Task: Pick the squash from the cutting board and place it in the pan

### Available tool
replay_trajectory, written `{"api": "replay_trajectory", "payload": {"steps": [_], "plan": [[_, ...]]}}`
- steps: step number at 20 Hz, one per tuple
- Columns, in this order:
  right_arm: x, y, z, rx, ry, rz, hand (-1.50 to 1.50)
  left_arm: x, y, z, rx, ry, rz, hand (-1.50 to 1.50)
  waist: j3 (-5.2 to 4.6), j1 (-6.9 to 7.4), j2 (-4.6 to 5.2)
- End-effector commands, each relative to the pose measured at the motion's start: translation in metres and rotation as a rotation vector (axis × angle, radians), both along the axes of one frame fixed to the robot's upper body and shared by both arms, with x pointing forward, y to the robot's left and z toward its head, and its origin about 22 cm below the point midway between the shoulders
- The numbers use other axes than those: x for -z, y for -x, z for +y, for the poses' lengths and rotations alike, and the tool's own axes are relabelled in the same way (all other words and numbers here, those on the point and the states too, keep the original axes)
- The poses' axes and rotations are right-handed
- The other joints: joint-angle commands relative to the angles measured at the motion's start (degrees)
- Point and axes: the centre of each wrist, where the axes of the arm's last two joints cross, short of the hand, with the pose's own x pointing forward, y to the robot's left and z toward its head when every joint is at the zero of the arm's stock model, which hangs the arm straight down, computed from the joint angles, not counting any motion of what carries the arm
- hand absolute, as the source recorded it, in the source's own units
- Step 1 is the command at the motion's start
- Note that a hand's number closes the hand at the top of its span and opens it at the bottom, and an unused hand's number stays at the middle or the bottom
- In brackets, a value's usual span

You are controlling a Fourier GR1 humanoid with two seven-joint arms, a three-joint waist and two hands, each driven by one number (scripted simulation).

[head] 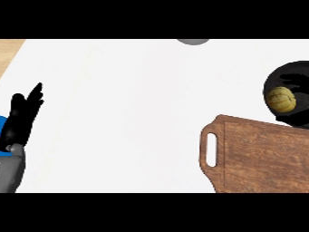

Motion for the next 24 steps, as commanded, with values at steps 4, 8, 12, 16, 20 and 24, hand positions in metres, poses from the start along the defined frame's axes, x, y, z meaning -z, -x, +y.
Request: {"api": "replay_trajectory", "payload": {"steps": [4, 8, 12, 16, 20, 24], "plan": [[0.014, 0.000, 0.013, 0.023, -0.111, -0.061, -1.50, 0.006, 0.002, -0.002, 0.004, 0.020, 0.004, 0.00, 0.07, 0.16, 0.28], [0.013, 0.006, 0.003, 0.084, -0.238, -0.165, -1.50, 0.014, 0.012, -0.001, 0.000, 0.019, 0.024, 0.00, 0.04, -0.43, -0.16], [-0.015, -0.014, 0.006, 0.169, -0.290, -0.228, -1.50, 0.002, 0.007, 0.002, 0.018, 0.012, 0.014, 0.00, -0.04, -0.24, -0.32], [-0.031, 0.005, -0.032, 0.267, -0.308, -0.228, -1.50, -0.008, 0.002, 0.014, -0.003, -0.003, 0.016, 0.00, -0.01, -0.47, -0.11], [-0.052, 0.035, -0.077, 0.341, -0.313, -0.244, -1.50, 0.004, 0.002, 0.005, -0.023, 0.008, 0.005, 0.00, 0.05, -1.26, 0.05], [-0.074, 0.065, -0.114, 0.384, -0.320, -0.275, -1.50, 0.000, 0.000, 0.011, -0.014, 0.009, 0.004, 0.00, 0.10, -1.95, 0.01]]}}
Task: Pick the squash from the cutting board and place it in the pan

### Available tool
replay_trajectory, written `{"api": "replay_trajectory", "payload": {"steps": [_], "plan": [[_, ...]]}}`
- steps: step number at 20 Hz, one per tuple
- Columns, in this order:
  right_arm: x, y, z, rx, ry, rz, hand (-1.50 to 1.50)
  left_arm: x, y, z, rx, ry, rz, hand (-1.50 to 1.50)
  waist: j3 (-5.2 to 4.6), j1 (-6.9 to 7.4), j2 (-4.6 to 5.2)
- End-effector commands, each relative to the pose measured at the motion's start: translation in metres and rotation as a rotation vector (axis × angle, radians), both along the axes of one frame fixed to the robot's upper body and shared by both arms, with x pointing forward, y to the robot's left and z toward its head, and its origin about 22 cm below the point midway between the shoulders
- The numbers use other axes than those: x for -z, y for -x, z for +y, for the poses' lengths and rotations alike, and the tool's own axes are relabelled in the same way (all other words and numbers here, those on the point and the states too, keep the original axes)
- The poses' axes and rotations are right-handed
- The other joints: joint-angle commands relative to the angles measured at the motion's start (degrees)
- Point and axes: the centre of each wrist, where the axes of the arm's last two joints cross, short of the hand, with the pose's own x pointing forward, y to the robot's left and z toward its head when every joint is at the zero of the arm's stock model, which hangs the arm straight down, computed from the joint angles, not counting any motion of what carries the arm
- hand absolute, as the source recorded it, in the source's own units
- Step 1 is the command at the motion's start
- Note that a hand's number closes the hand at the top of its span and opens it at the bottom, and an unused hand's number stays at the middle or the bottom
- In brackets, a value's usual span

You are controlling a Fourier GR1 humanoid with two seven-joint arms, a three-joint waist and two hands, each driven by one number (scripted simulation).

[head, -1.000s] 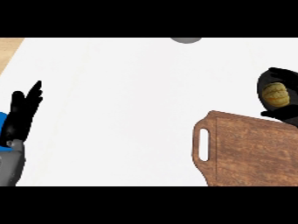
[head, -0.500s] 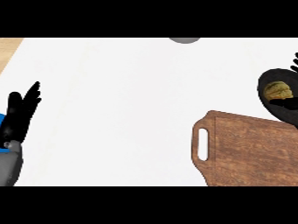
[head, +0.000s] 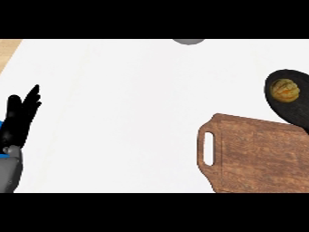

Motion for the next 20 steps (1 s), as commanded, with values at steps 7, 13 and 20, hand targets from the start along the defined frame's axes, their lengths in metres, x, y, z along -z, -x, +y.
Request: {"api": "replay_trajectory", "payload": {"steps": [7, 13, 20], "plan": [[-0.042, 0.086, -0.078, 0.054, -0.038, -0.007, -1.50, -0.001, 0.014, 0.013, -0.023, -0.009, -0.005, 0.00, 0.38, 0.00, -0.23], [-0.063, 0.109, -0.096, 0.005, -0.023, 0.004, -1.50, 0.005, 0.006, 0.001, -0.013, 0.021, -0.004, 0.00, 0.53, -1.17, 0.12], [-0.072, 0.131, -0.107, -0.003, 0.000, 0.023, -1.50, 0.001, 0.011, 0.008, -0.025, 0.014, -0.001, 0.00, 0.80, -1.23, -0.35]]}}
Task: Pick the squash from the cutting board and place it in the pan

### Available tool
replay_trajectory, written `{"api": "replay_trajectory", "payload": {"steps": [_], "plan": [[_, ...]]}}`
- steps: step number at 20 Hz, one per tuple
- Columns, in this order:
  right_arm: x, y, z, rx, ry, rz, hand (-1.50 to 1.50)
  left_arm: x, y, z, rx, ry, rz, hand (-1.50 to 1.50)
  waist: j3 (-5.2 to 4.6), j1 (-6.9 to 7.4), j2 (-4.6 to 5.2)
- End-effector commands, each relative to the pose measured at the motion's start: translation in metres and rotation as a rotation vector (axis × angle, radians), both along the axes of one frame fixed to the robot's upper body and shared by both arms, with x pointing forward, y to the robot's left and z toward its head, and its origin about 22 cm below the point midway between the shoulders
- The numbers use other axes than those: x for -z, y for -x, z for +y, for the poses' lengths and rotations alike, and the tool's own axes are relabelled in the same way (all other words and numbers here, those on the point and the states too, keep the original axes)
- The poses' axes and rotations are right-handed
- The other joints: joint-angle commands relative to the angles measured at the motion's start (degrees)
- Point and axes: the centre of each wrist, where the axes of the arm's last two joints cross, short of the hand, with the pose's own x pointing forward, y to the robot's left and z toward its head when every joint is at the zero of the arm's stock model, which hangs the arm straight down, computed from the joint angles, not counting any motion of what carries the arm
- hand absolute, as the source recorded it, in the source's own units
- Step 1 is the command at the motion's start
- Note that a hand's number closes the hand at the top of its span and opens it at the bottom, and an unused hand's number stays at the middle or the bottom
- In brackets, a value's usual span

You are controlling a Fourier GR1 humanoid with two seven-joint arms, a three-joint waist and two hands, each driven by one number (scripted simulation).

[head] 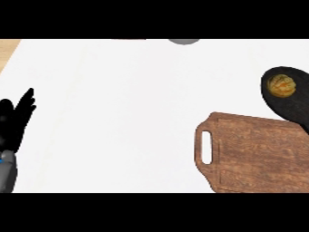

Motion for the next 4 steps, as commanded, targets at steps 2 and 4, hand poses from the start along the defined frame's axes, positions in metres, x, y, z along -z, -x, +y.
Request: {"api": "replay_trajectory", "payload": {"steps": [2, 4], "plan": [[-0.005, 0.021, -0.010, -0.082, -0.010, -0.020, -1.50, 0.003, 0.007, 0.009, -0.012, -0.007, 0.013, 0.00, 0.07, -0.38, -0.17], [-0.013, 0.018, -0.010, -0.087, -0.007, -0.020, -1.50, 0.008, 0.005, 0.001, -0.003, 0.013, 0.010, 0.00, -0.01, -0.05, 0.00]]}}
